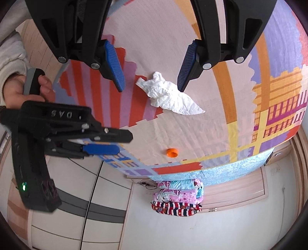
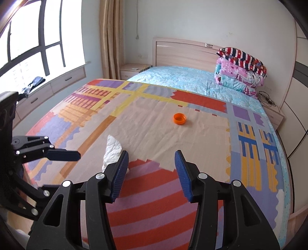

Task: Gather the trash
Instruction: 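Move both grippers back toward the crumpled tissue and orange cap, then grasp the crumpled white tissue with the left gripper while the right gripper grasps the orange bottle cap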

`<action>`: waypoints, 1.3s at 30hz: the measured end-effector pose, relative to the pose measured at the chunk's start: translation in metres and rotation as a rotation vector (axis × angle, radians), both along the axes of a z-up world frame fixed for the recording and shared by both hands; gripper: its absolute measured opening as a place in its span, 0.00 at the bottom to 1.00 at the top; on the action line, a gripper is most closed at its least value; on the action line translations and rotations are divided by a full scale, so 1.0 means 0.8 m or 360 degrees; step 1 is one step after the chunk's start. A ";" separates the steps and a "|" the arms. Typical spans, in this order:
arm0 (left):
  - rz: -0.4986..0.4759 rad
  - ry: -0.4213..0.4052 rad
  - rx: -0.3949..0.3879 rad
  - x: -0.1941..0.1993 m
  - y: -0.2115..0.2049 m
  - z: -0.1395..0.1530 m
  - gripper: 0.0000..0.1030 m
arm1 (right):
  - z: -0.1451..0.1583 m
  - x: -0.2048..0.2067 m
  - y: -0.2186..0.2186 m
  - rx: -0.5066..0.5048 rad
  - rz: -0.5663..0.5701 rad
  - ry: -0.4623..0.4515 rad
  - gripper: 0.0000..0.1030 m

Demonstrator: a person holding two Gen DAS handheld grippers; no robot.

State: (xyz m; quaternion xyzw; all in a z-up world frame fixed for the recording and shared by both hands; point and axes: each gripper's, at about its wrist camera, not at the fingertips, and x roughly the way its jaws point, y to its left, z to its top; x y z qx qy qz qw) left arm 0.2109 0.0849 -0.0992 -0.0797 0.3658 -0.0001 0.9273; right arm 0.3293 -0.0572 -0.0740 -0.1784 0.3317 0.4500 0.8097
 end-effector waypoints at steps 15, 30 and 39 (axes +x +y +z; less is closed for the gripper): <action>0.0004 0.0069 -0.0091 0.036 0.027 -0.036 0.53 | -0.027 0.076 0.063 -0.0103 -0.0011 0.0003 0.53; -0.0022 0.0091 -0.0102 0.049 0.026 -0.047 0.53 | -0.069 0.149 0.108 -0.0172 -0.0081 0.0136 0.53; 0.0009 0.0100 0.0017 0.049 0.015 -0.049 0.48 | -0.074 0.168 0.114 -0.0140 -0.0134 0.0178 0.45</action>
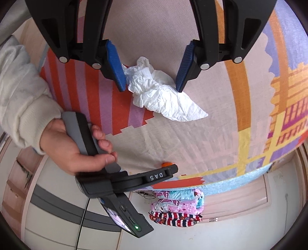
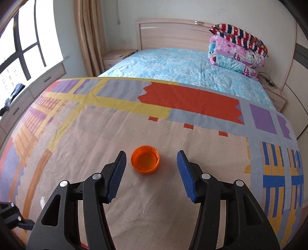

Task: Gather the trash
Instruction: 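Grasp the crumpled white tissue with the left gripper while the right gripper grasps the orange bottle cap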

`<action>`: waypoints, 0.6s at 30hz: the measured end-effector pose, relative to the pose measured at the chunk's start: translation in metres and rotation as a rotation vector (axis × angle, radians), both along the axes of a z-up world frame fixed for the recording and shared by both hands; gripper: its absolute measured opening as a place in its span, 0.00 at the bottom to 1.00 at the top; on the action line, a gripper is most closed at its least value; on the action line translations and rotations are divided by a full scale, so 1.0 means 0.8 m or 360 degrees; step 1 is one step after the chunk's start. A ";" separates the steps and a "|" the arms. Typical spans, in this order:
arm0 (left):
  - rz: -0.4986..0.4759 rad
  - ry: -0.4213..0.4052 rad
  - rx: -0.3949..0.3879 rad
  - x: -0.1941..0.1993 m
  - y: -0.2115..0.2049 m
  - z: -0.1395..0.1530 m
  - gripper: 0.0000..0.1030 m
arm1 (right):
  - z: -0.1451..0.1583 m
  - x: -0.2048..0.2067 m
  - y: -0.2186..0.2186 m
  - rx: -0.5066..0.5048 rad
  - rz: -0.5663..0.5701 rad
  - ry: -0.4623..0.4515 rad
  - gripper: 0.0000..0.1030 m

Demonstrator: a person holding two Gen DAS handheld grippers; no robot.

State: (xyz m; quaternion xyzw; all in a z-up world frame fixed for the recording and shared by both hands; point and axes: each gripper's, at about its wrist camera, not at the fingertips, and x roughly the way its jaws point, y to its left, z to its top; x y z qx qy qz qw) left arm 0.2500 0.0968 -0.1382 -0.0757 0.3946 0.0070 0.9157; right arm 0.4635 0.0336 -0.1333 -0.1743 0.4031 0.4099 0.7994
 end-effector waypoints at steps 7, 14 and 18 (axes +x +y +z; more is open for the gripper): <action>0.0066 -0.0009 0.0025 -0.005 0.004 -0.002 0.30 | -0.002 -0.001 0.006 -0.0030 0.0013 -0.0034 0.29; 0.0083 -0.0026 0.0052 -0.015 0.002 0.002 0.12 | 0.014 -0.017 -0.012 0.0002 0.0000 -0.0058 0.29; 0.0102 -0.0054 0.0043 -0.026 -0.002 0.011 0.09 | 0.029 -0.030 -0.024 0.0004 0.0008 -0.0091 0.29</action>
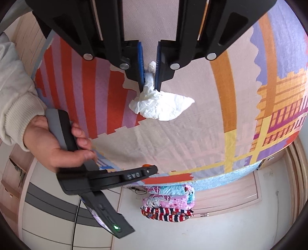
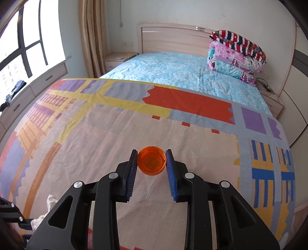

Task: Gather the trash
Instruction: 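Grasp the crumpled white tissue with the left gripper while the right gripper grasps the orange bottle cap, then carry the tissue and orange cap over the trash bin with both grippers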

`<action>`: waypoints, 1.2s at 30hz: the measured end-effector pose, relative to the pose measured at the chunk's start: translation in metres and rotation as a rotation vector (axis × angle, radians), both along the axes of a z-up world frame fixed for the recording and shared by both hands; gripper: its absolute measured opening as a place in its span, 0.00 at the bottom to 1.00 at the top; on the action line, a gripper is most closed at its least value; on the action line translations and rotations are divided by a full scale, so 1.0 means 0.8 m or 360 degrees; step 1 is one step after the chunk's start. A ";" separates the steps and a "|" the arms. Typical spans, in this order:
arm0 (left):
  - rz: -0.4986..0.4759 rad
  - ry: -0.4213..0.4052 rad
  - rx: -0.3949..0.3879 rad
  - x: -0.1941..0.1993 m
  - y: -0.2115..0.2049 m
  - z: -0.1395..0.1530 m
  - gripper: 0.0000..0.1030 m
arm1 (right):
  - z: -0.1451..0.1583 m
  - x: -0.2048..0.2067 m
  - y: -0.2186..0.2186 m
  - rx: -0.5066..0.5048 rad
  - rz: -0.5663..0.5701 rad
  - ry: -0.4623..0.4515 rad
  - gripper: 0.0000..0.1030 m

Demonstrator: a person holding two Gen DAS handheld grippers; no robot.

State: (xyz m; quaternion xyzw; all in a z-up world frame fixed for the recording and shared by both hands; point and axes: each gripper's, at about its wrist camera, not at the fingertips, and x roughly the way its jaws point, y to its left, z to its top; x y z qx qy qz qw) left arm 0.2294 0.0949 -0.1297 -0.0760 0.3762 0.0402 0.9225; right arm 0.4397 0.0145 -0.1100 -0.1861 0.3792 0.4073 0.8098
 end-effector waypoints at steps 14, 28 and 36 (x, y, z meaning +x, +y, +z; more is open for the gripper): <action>0.0009 -0.0121 0.0068 -0.049 -0.037 0.057 0.09 | 0.050 -0.068 -0.046 0.0046 0.0054 -0.0099 0.29; -0.0007 -0.0213 0.0100 -0.099 -0.068 0.100 0.10 | 0.093 -0.139 -0.109 0.0106 0.0084 -0.0193 0.29; -0.0009 -0.0254 0.0095 -0.128 -0.088 0.110 0.09 | 0.096 -0.188 -0.151 0.0153 0.0069 -0.0216 0.29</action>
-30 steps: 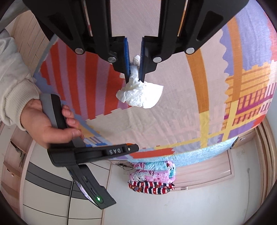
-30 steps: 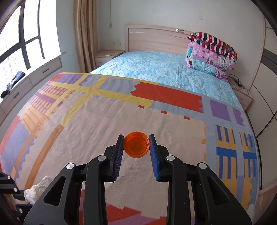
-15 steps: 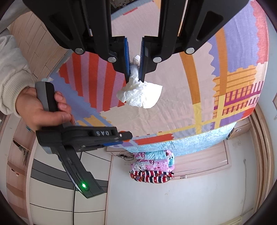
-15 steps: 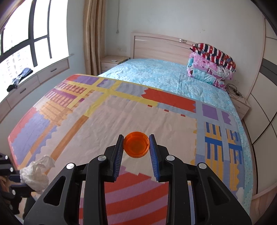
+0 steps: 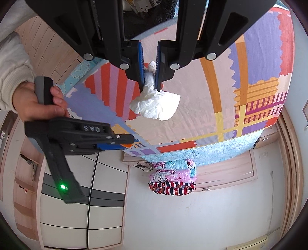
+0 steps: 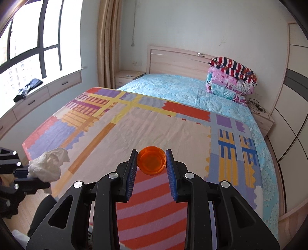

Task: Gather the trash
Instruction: 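Carry the tissue and orange cap over the trash bin with both grippers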

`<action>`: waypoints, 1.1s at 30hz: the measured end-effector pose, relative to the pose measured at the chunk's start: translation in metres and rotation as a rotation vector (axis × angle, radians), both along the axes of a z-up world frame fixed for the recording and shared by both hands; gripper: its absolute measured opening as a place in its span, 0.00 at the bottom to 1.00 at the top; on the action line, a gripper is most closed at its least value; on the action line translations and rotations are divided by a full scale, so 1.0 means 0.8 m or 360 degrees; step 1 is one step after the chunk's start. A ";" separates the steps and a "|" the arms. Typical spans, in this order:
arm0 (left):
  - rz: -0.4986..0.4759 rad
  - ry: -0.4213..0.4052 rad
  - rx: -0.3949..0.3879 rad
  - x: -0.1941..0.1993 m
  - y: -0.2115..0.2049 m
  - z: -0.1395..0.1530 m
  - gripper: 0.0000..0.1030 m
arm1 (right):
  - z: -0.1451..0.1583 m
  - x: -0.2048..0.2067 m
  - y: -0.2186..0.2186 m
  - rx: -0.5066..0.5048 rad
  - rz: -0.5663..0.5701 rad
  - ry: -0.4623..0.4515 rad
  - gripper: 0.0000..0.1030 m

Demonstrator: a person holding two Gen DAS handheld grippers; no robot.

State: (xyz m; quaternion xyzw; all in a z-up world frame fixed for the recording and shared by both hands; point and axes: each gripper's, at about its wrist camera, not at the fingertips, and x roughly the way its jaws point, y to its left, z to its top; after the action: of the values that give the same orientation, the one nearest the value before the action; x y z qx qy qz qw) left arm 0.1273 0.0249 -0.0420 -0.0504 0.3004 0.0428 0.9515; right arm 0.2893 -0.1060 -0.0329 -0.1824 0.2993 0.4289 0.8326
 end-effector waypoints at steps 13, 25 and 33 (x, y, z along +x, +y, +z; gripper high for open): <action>-0.0071 0.0006 0.0000 -0.051 -0.035 -0.010 0.10 | -0.029 -0.095 -0.066 0.0002 0.0133 0.0074 0.29; -0.0111 0.0212 -0.0134 -0.072 -0.046 -0.082 0.10 | -0.095 -0.144 -0.091 -0.0037 0.0300 0.0234 0.29; -0.0140 0.0394 -0.0214 -0.077 -0.053 -0.141 0.10 | -0.134 -0.163 -0.086 -0.0115 0.0360 0.0321 0.29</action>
State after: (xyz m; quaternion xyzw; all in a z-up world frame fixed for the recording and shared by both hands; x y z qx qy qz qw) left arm 0.0657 -0.0172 -0.1548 -0.0950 0.4195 -0.0132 0.9027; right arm 0.1588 -0.1747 -0.1404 -0.2007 0.3742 0.5252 0.7375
